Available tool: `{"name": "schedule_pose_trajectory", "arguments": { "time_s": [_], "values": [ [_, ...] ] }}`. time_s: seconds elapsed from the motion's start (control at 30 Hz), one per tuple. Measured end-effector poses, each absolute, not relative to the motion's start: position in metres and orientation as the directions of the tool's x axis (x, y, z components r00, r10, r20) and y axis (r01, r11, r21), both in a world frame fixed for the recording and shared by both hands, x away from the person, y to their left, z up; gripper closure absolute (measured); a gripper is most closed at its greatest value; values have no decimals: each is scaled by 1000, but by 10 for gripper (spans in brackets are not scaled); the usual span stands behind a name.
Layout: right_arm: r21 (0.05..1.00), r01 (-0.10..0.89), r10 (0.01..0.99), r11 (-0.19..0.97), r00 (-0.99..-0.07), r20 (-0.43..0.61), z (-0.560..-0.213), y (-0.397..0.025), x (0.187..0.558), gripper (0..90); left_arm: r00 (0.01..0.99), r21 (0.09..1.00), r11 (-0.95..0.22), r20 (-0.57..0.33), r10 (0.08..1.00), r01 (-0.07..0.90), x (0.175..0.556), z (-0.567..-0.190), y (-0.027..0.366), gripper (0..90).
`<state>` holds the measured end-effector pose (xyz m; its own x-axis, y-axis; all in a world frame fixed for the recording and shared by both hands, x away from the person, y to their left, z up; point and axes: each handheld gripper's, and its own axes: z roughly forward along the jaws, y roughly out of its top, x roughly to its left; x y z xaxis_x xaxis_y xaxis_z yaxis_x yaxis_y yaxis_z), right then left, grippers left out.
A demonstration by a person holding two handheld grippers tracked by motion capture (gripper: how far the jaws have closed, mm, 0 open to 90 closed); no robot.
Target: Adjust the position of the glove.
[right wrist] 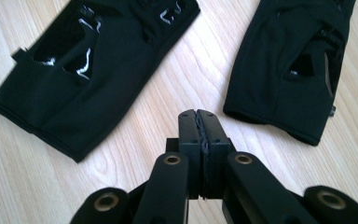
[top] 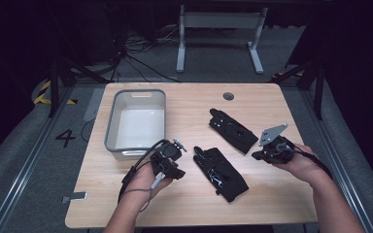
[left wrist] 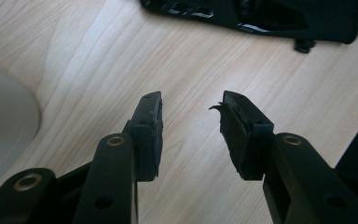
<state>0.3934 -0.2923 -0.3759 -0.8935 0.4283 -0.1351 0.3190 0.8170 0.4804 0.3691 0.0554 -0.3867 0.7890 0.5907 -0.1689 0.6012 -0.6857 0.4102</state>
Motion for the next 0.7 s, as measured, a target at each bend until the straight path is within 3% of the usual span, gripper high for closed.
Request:
{"name": "schedule_pose_trajectory", "arguments": {
  "time_s": [0.3, 0.47, 0.53, 0.6, 0.7],
  "values": [
    [540, 314, 437, 781, -893, -112, -380, -289, 395, 893, 766, 425, -656, -167, 621, 625, 369, -382, 55, 642],
    [548, 331, 445, 769, -891, -87, -382, -291, 394, 892, 792, 432, -676, -181, 583, 597, 366, -380, 43, 676],
    [545, 333, 445, 770, -892, -84, -383, -292, 392, 891, 809, 429, -697, -170, 562, 575, 365, -380, 41, 782],
    [543, 341, 452, 768, -889, -81, -383, -291, 390, 890, 832, 435, -718, -165, 529, 543, 365, -379, 38, 816],
    [550, 341, 447, 763, -892, -67, -382, -290, 388, 888, 811, 442, -698, -135, 569, 563, 370, -382, 37, 846]
  ]
}}
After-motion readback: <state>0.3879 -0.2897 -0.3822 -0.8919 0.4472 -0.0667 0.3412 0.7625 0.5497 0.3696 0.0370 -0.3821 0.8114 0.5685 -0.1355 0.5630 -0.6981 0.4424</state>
